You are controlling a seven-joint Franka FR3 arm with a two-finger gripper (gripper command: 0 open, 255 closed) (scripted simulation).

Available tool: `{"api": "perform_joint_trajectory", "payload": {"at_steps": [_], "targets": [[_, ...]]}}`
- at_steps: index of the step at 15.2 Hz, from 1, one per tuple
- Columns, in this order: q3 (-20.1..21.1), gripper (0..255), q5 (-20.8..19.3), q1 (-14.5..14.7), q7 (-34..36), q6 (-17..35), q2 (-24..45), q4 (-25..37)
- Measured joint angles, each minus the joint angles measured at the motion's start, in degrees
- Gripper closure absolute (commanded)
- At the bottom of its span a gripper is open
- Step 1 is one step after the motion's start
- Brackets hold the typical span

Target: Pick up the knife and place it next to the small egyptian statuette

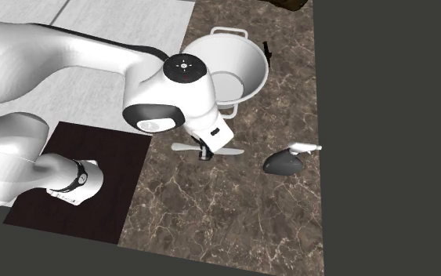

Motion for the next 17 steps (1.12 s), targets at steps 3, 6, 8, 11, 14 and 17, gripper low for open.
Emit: {"api": "perform_joint_trajectory", "payload": {"at_steps": [3, 6, 8, 11, 14, 17], "targets": [[-0.04, 255, 0.49, 0.04, -0.41, -2.50, -1.11, 1.44], [0.84, 255, 0.06, 0.70, 1.28, -3.76, 0.10, 3.77], [2.16, 255, -1.06, 1.74, 4.17, -4.35, 2.88, 6.83], [3.61, 255, -2.89, 3.37, 8.55, -5.79, 6.56, 11.58], [4.78, 255, -5.06, 5.35, 12.60, -7.23, 11.04, 17.04], [5.60, 255, -7.48, 7.78, 16.59, -9.34, 16.07, 23.54]]}}
